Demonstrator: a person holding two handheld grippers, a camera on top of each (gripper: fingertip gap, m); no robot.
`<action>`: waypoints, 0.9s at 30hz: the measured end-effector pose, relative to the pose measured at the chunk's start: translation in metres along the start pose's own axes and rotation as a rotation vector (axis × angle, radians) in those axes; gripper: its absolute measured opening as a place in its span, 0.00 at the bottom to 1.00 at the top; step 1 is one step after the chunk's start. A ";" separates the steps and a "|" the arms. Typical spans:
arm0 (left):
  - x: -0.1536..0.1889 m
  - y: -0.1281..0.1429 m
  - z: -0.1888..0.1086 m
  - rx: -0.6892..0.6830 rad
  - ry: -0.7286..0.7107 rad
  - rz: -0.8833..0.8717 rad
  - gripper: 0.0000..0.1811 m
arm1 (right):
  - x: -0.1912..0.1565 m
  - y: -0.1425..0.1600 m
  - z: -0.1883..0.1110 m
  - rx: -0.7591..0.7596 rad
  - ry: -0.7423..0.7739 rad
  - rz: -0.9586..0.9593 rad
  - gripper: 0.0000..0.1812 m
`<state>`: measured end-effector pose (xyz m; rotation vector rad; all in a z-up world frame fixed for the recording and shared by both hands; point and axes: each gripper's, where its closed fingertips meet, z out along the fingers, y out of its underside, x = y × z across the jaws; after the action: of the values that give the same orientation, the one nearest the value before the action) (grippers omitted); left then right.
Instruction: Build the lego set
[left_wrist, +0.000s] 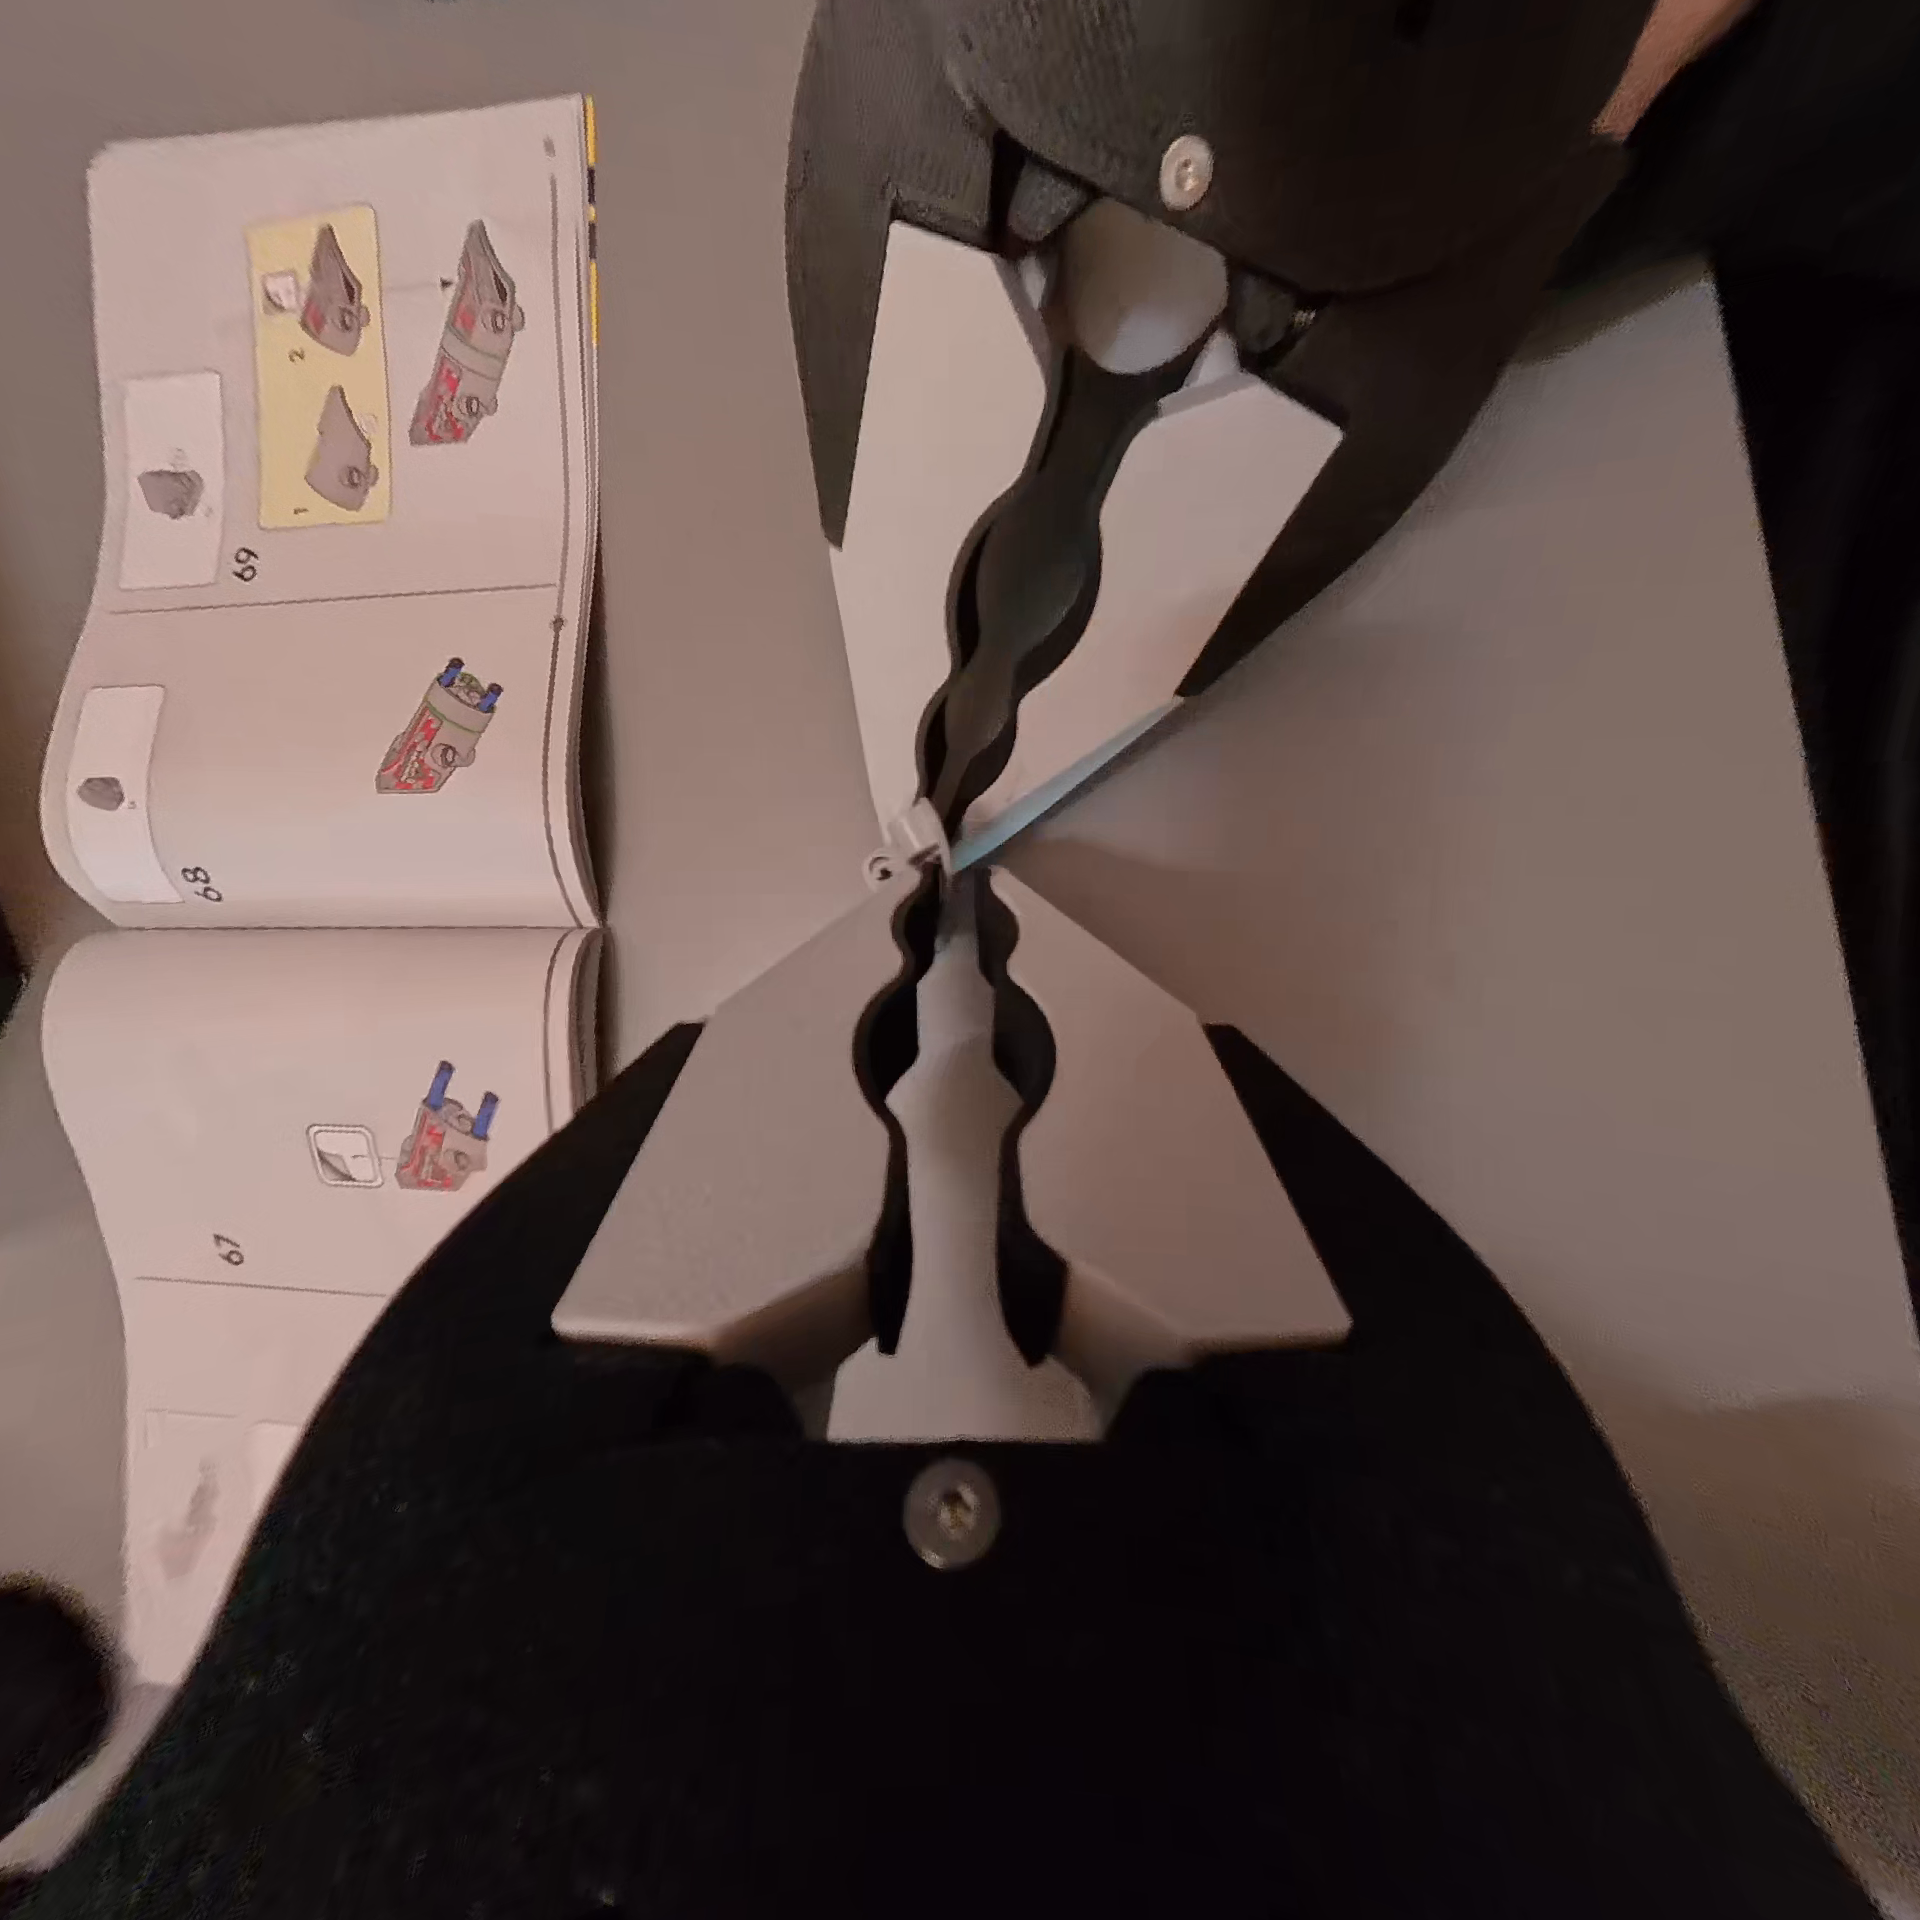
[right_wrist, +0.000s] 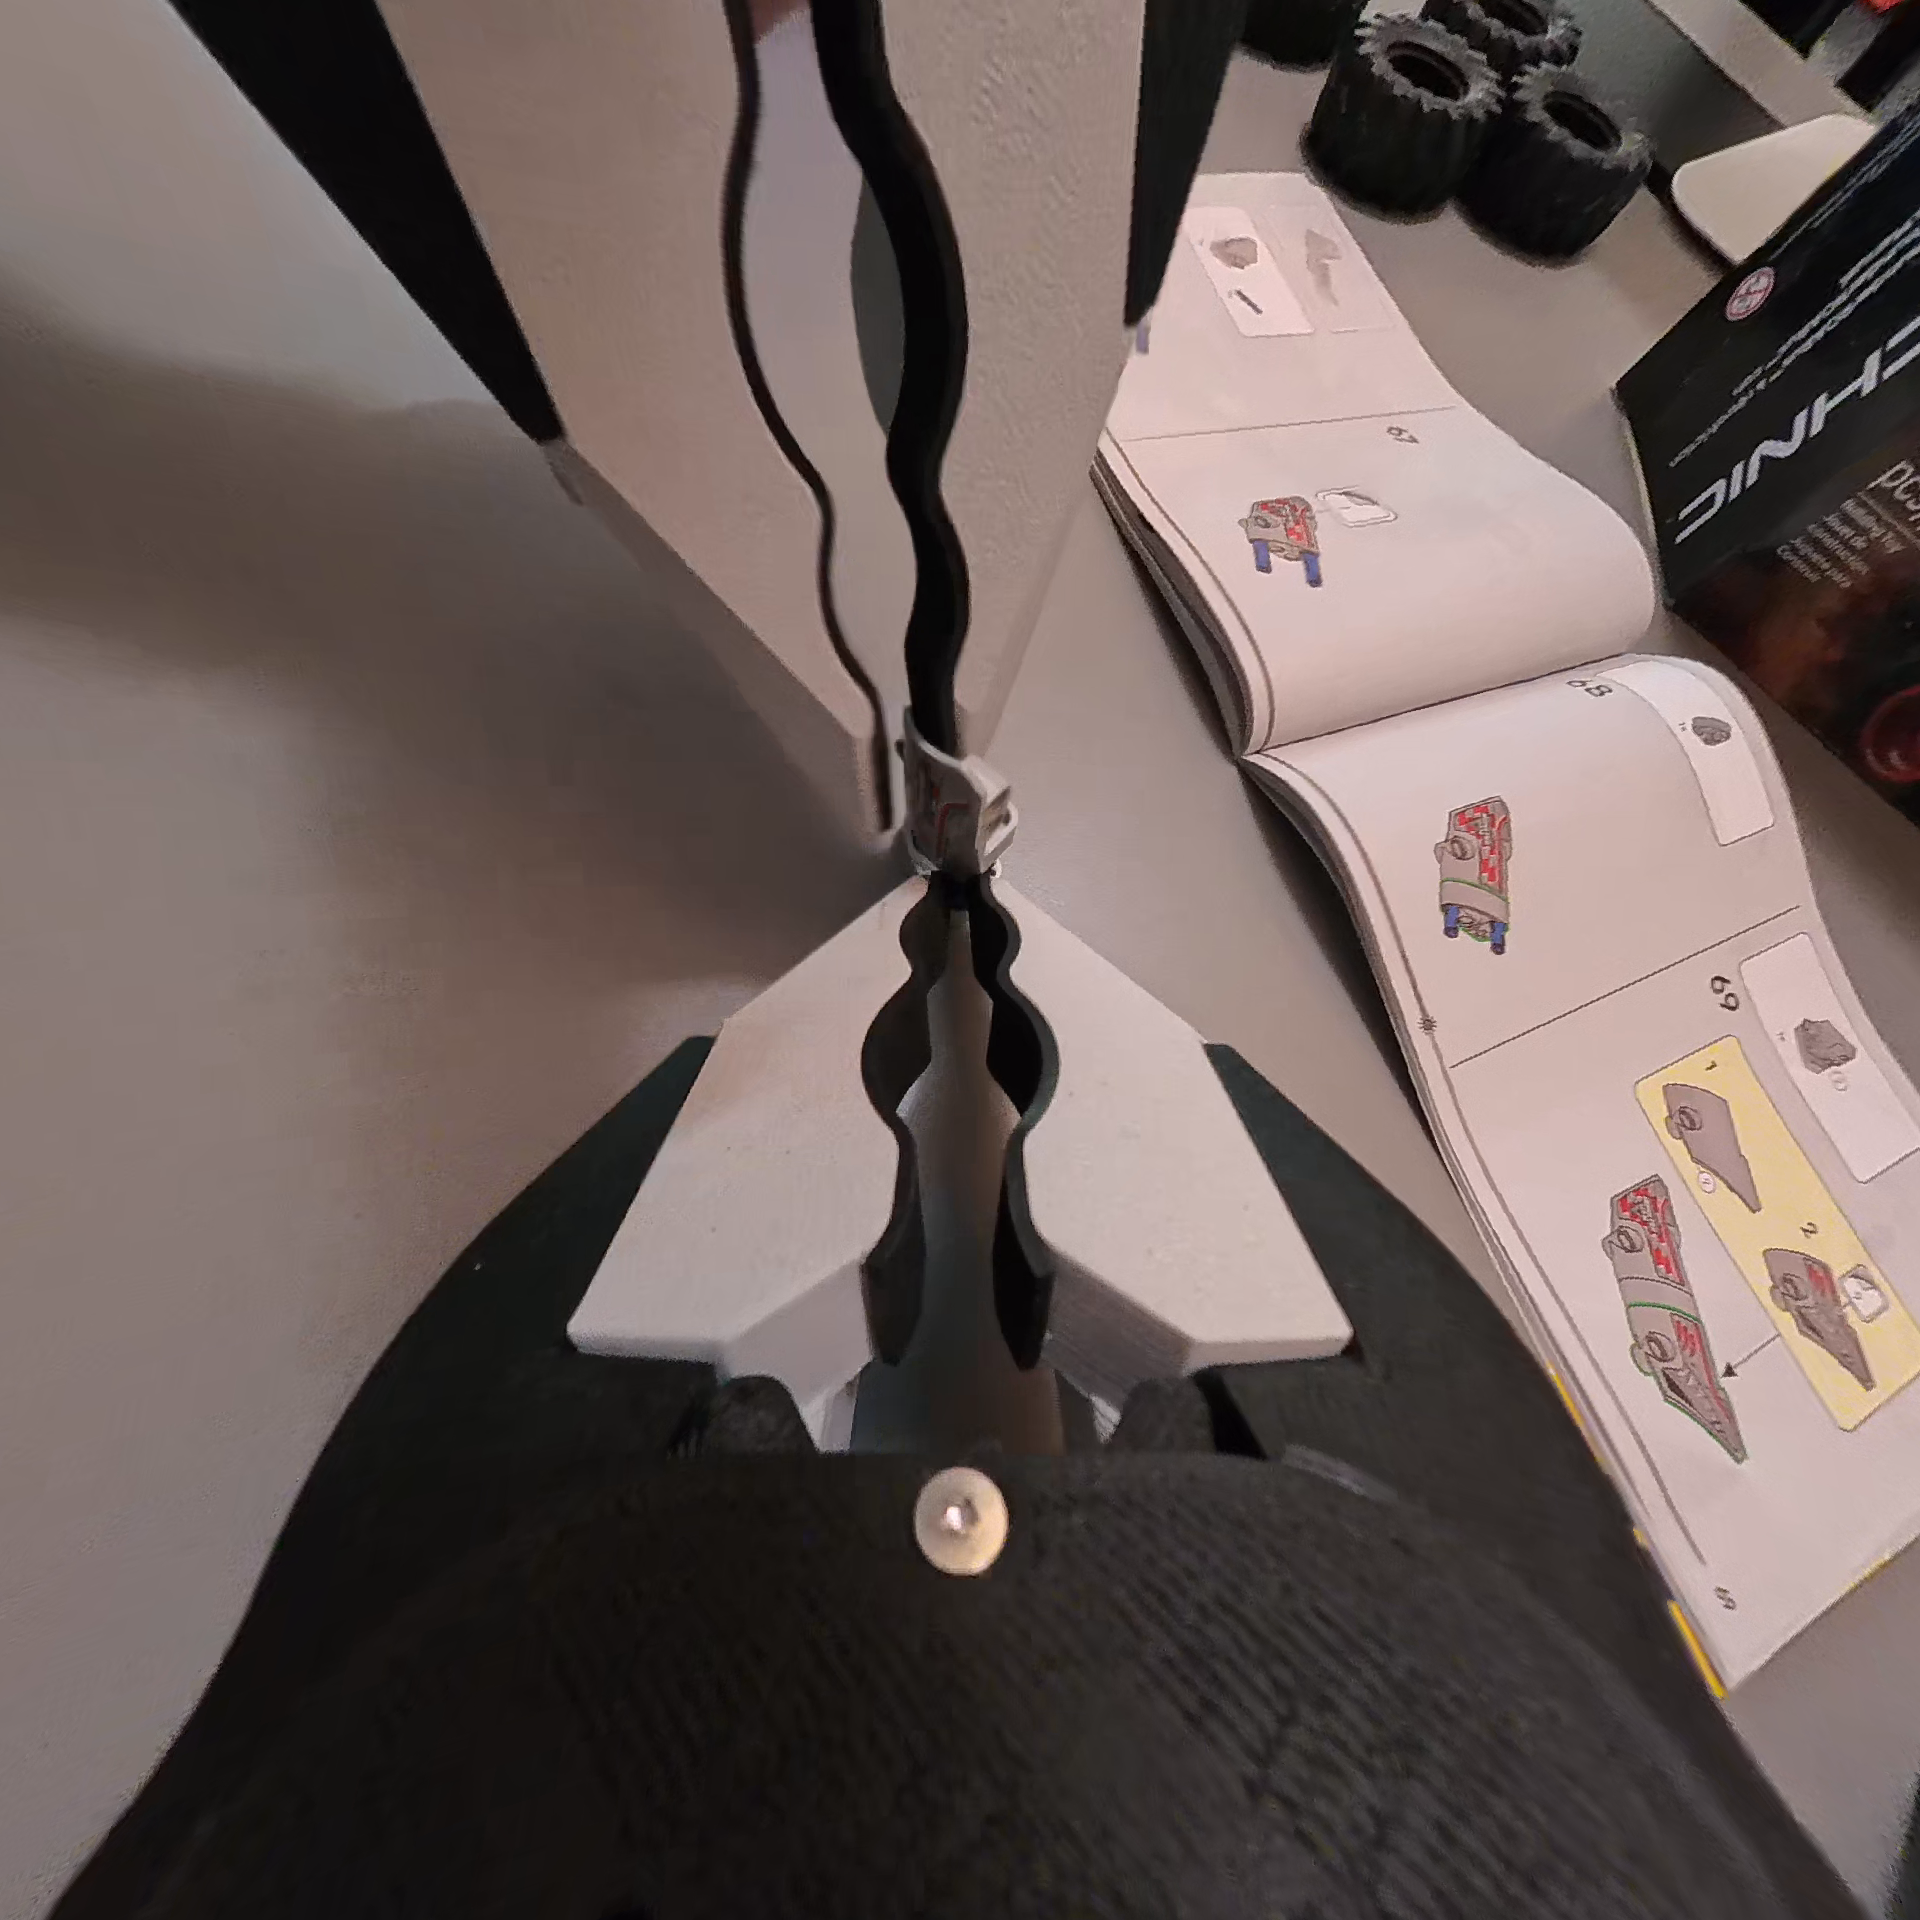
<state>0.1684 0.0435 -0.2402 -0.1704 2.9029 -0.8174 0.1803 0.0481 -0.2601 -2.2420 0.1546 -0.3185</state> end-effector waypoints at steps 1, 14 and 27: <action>0.003 -0.001 -0.002 0.038 -0.002 -0.015 0.05 | 0.000 0.000 0.000 0.001 0.018 -0.024 0.02; -0.002 0.017 -0.017 0.396 0.229 -0.598 0.20 | -0.001 -0.001 -0.002 0.046 0.202 -0.405 0.02; -0.001 0.007 0.005 0.392 0.330 -0.562 0.20 | -0.008 0.002 -0.012 0.120 0.229 -0.626 0.02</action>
<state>0.1692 0.0470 -0.2481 -0.9149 2.9276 -1.6152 0.1698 0.0397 -0.2558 -2.0806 -0.4462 -0.8928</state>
